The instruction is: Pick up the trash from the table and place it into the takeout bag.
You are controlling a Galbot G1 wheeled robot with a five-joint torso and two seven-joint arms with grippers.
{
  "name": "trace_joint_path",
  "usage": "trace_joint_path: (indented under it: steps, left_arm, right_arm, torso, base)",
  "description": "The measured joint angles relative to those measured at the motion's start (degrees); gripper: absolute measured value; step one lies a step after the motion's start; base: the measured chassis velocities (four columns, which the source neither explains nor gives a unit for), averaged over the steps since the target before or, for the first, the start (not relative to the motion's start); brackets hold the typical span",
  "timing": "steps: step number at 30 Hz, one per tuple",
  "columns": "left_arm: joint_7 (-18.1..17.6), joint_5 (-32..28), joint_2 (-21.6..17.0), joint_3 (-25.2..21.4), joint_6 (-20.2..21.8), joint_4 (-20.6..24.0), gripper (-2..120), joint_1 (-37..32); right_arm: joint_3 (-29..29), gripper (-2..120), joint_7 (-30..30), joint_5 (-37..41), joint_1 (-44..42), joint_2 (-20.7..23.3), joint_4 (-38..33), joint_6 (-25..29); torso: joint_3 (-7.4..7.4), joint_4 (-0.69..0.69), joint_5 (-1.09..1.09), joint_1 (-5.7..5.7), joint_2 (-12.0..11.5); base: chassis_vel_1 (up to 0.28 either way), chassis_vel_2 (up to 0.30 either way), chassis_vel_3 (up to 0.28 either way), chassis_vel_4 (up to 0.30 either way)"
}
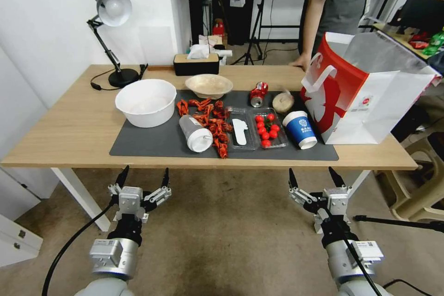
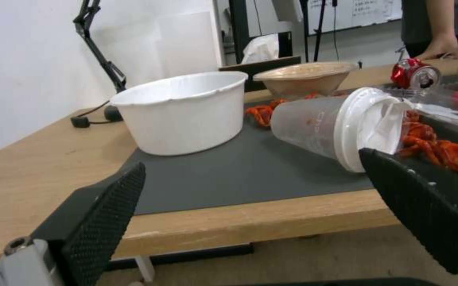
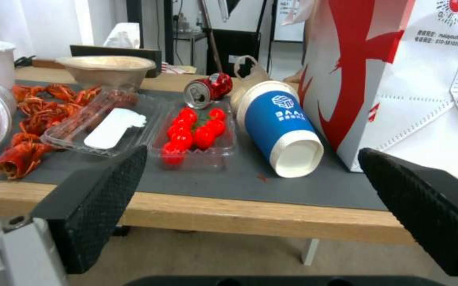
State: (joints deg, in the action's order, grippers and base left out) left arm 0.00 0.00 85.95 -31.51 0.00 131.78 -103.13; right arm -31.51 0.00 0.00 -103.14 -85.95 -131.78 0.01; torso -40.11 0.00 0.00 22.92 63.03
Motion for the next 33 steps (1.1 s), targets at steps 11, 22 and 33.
trace_joint_path:
  steps: [11,22,33]
  left_arm:
    - [0.0,0.0,0.0,0.0,0.0,0.0,100,0.0]
    - [0.0,0.0,0.0,0.0,0.0,0.0,100,0.0]
    - [0.0,0.0,0.0,0.0,0.0,0.0,100,0.0]
  right_arm:
    - [0.0,100,0.0,0.0,0.0,0.0,0.0,-0.01]
    - [0.0,100,0.0,0.0,0.0,0.0,0.0,-0.01]
    - [0.0,100,0.0,0.0,0.0,0.0,0.0,-0.01]
  torso:
    - [0.0,0.0,0.0,0.0,0.0]
    - [0.0,0.0,0.0,0.0,0.0]
    - [0.0,0.0,0.0,0.0,0.0]
  base:
    - [0.0,0.0,0.0,0.0]
    - [0.0,0.0,0.0,0.0]
    - [0.0,0.0,0.0,0.0]
